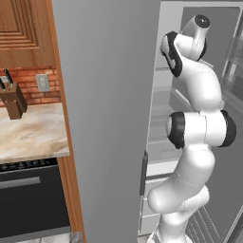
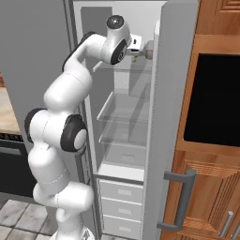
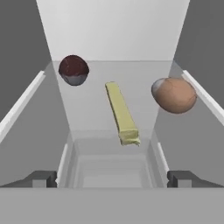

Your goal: Pick the egg and butter from the fridge and place them by the bowl for mixing.

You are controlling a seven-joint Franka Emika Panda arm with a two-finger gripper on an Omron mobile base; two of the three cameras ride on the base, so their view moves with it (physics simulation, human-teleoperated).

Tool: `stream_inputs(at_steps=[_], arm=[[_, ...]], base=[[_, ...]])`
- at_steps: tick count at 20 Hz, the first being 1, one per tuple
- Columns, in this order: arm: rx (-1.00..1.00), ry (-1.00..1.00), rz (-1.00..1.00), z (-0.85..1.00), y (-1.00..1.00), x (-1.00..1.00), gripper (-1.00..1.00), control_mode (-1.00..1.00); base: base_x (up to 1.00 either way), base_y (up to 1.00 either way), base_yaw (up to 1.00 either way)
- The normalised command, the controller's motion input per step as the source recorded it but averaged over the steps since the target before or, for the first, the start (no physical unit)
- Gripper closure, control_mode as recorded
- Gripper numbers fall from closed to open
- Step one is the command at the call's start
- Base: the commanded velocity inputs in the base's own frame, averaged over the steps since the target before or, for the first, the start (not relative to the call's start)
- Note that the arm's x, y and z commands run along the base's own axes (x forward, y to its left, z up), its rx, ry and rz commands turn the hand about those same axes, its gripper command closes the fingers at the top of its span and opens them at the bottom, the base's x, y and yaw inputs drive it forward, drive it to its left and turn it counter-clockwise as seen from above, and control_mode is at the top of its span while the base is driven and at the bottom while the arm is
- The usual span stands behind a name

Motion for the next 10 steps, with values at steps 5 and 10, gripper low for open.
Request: stream_inputs(at_steps=[5,10], arm=[[0.0,0.07,0.0,0.0,0.0,0.41,-1.0,-1.0],[0.0,0.13,0.0,0.0,-0.02,0.4,-1.0,-1.0]], base=[[0.0,0.0,0.0],[0.0,0.0,0.0]])
